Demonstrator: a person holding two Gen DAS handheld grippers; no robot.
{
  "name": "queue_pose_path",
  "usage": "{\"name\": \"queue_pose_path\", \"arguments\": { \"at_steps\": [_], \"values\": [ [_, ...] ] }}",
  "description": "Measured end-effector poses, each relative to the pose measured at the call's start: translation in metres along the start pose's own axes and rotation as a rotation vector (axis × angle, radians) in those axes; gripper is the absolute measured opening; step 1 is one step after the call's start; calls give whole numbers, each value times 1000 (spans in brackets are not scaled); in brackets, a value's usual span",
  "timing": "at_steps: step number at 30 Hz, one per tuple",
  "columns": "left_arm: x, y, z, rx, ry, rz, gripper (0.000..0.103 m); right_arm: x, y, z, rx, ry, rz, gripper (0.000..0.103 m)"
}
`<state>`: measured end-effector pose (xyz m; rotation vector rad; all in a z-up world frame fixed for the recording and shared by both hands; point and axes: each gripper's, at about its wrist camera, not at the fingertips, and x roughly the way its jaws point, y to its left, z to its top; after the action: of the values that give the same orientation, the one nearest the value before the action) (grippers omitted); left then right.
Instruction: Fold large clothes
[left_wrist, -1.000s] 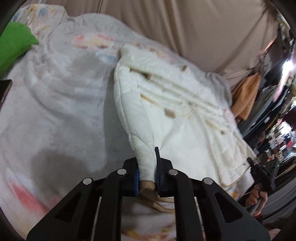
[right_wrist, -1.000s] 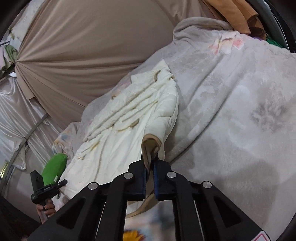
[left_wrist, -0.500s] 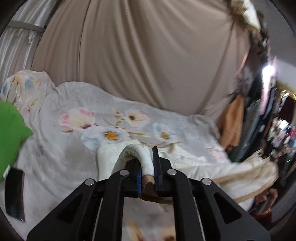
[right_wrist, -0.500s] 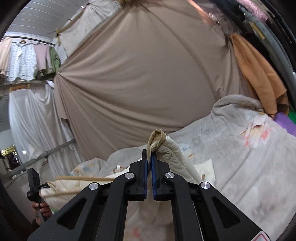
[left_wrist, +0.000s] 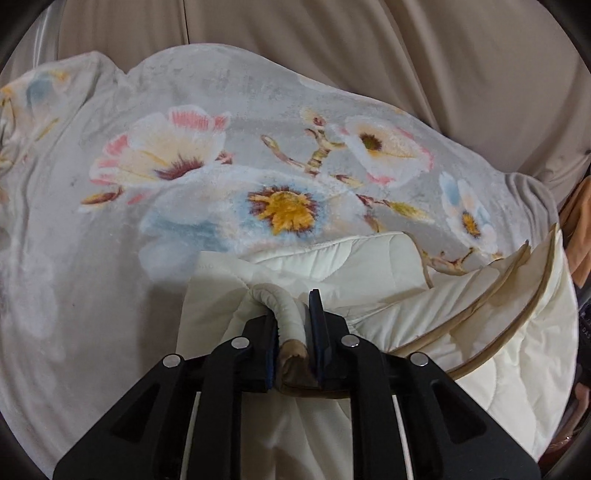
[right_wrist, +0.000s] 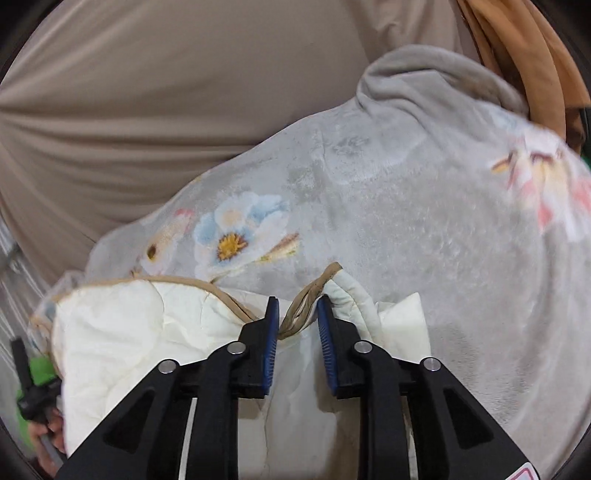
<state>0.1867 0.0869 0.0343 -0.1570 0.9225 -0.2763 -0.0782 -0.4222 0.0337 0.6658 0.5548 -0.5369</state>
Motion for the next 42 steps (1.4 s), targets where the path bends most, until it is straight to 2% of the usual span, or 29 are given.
{"name": "queue_pose_path", "arguments": {
  "at_steps": [1, 2, 4, 5, 6, 7, 8, 10, 12, 14, 15, 16, 17, 18, 19, 20, 21, 24, 26, 29, 31, 33, 34, 35, 36, 37, 38, 40, 42],
  "values": [
    [-5, 4, 1, -17, -7, -25, 16, -6, -7, 2, 32, -20, 27, 44],
    [-18, 9, 0, -38, -27, -49, 17, -16, -11, 3, 56, -55, 43, 49],
    [-46, 15, -3, -49, -79, -105, 28, -41, -11, 0, 69, -122, 87, 61],
    [-67, 19, -5, -37, -115, -149, 40, -58, -11, -1, 62, -150, 112, 64],
    [-87, 22, -10, -17, -146, -183, 58, -73, -9, -3, 42, -157, 124, 66],
    [-103, 23, -15, -3, -182, -171, 74, -87, -7, -6, 15, -155, 126, 70],
    [-117, 25, -21, 12, -225, -135, 97, -102, -6, -14, -22, -147, 117, 76],
    [-133, 24, -35, 61, -251, -105, 98, -122, -8, -32, -60, -133, 104, 84],
    [-125, 24, -51, 96, -156, -104, 98, -132, -17, -56, -55, -84, 102, 85],
    [-106, 29, -67, 64, -52, -135, 97, -134, -25, -73, -30, -37, 99, 85],
    [-93, 30, -76, 46, 7, -149, 90, -134, -28, -80, -17, -20, 101, 85],
    [-83, 32, -84, 37, 50, -156, 80, -129, -30, -88, -5, 4, 106, 80],
    [-74, 32, -91, 31, 80, -152, 71, -125, -31, -92, 0, 31, 103, 70],
    [-74, 33, -94, 27, 69, -136, 59, -120, -29, -96, -7, 62, 85, 38],
    [-78, 33, -96, 31, 55, -129, 48, -119, -25, -98, -33, 73, 41, 13],
    [-86, 32, -96, 38, 48, -114, 24, -124, -23, -99, -51, 68, 36, 12],
    [-97, 34, -94, 31, 29, -104, 14, -134, -22, -98, -47, 41, 59, 10],
    [-121, 42, -94, 21, 12, -128, 12, -174, -15, -95, -58, -56, 108, 9],
    [-117, 45, -103, 37, 42, -102, 12, -181, -15, -102, -77, -66, 81, 8],
    [-88, 53, -120, 27, 110, -87, 12, -143, -35, -120, -47, 60, -15, 8],
    [-89, 52, -121, 30, 89, -77, 13, -121, -48, -128, -3, 129, -5, 8],
    [-105, 47, -118, 44, 57, -49, 19, -131, -43, -120, -23, 115, -16, 14],
    [-116, 45, -116, 51, 36, -41, 20, -137, -41, -116, -36, 112, -27, 23],
    [-128, 43, -112, 62, 10, -49, 29, -143, -40, -113, -37, 104, -23, 26],
    [-141, 40, -105, 72, -28, -70, 44, -150, -39, -108, -41, 95, -11, 27],
    [-151, 37, -95, 75, -67, -90, 53, -157, -37, -101, -46, 78, 7, 36],
    [-157, 34, -84, 76, -103, -105, 67, -166, -35, -91, -45, 43, 31, 57],
    [-156, 29, -59, 74, -142, -126, 77, -174, -29, -70, -39, -26, 67, 74],
    [-139, 25, -34, 43, -157, -134, 93, -165, -22, -45, -58, -59, 94, 75]
  ]
}}
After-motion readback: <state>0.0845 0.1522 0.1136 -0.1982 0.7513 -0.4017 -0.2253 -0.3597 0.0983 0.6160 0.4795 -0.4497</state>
